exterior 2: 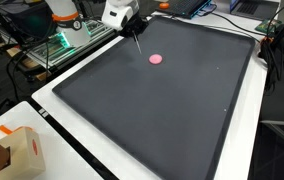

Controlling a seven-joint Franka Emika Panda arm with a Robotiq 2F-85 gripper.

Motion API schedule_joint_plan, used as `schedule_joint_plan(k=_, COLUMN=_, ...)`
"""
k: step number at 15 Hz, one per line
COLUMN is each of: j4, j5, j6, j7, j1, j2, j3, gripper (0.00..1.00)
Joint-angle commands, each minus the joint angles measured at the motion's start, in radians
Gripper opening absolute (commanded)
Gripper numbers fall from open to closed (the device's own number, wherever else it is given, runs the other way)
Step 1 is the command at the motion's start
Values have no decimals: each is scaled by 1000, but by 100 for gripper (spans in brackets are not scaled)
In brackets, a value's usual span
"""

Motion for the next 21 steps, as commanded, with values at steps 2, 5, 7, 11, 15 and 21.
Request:
schedule_joint_plan(k=2, j4=-40, j5=-78, j6=38, j7=-55, j1=17, j2=-60, j3=18, gripper=1)
schedule_joint_plan(k=5, j4=-36, j5=-138, j6=49, j7=-60, j1=30, j2=-83, j3=34, gripper=1)
schedule_joint_plan(k=7, j4=-38, j5=-180, j6=58, j7=-77, j1=42, j2=-108, j3=47, gripper=1)
schedule_joint_plan(k=11, j4=-39, j5=-286, j6=40, j7=-108, j1=65, j2=-176, j3=76, gripper=1)
schedule_joint_plan(k=15, j4=-33, j5=-376, j6=7, j7=-148, j1=97, j2=-241, j3=116, gripper=1)
schedule_joint_plan(k=21, j4=-5, j5=-474, j6=-70, j7=-186, j1=156, j2=-326, j3=185, gripper=1)
